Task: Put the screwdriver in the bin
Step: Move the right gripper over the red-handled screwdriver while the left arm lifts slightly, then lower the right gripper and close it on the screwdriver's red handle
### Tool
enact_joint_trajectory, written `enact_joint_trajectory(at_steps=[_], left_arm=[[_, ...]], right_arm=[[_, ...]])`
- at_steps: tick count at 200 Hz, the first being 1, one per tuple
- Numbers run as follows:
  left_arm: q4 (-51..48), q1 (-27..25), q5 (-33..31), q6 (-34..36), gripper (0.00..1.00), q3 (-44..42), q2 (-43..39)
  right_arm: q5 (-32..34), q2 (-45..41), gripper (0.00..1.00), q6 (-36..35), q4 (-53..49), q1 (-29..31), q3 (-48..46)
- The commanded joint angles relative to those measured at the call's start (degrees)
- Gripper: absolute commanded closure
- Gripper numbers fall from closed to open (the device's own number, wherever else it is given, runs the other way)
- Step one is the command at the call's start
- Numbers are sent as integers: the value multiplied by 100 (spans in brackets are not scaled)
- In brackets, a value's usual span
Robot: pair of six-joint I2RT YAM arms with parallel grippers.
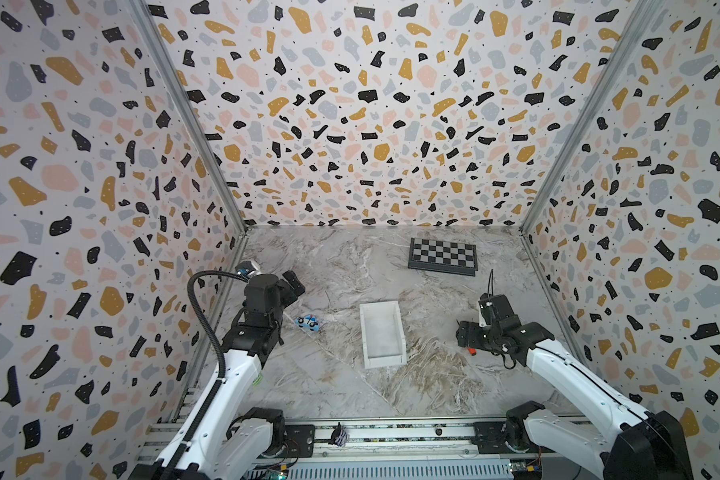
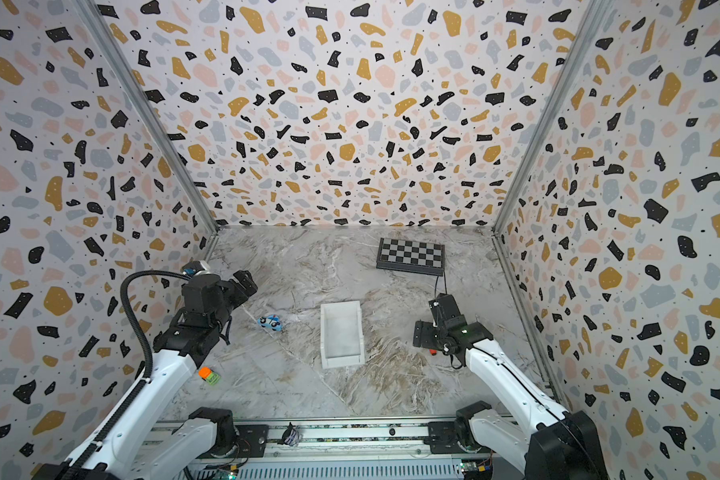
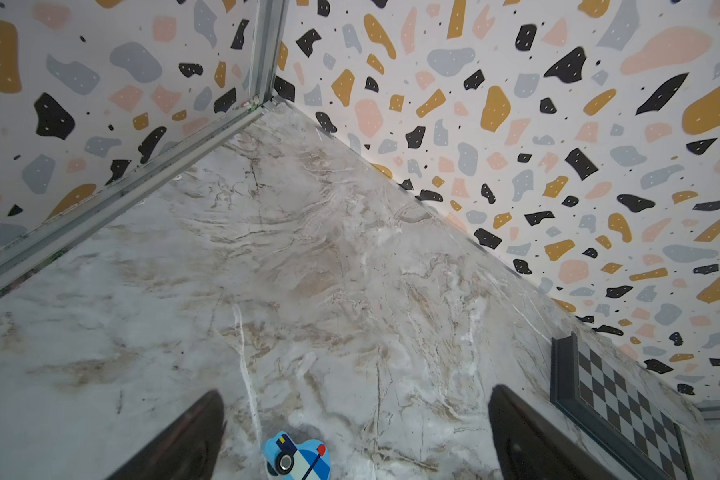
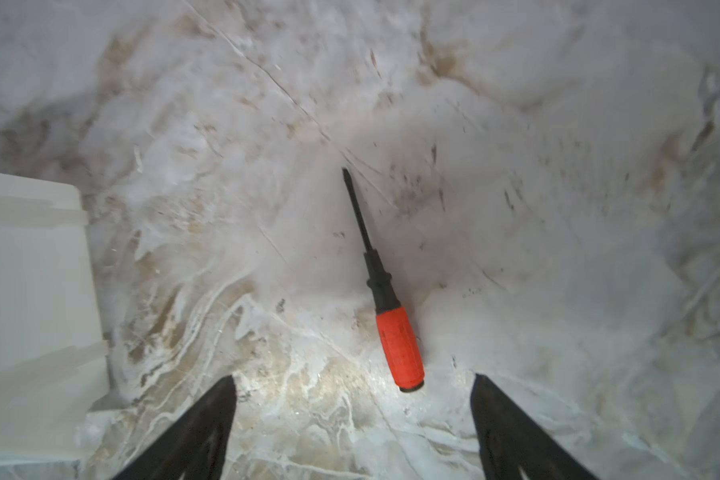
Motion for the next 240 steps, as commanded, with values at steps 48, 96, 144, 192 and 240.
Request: enact_joint_trajectory(at_steps=[48,96,144,192,240], left_arm=[[-1,13,60,166,0,221,-1],[15,13,141,114,0,337,41],[2,21,93,146,0,451,-80],[-33,22,88,183,0,482,-57],[-28,30,89,186,0,447,-69]], right_arm=[[183,94,32,269,200,54,-283],[319,400,47,190,299,52,-210],[373,555,47,108,557,53,-283],[381,811,49,83,718,52,-323],[356,1019,56,76,939,45,-494]])
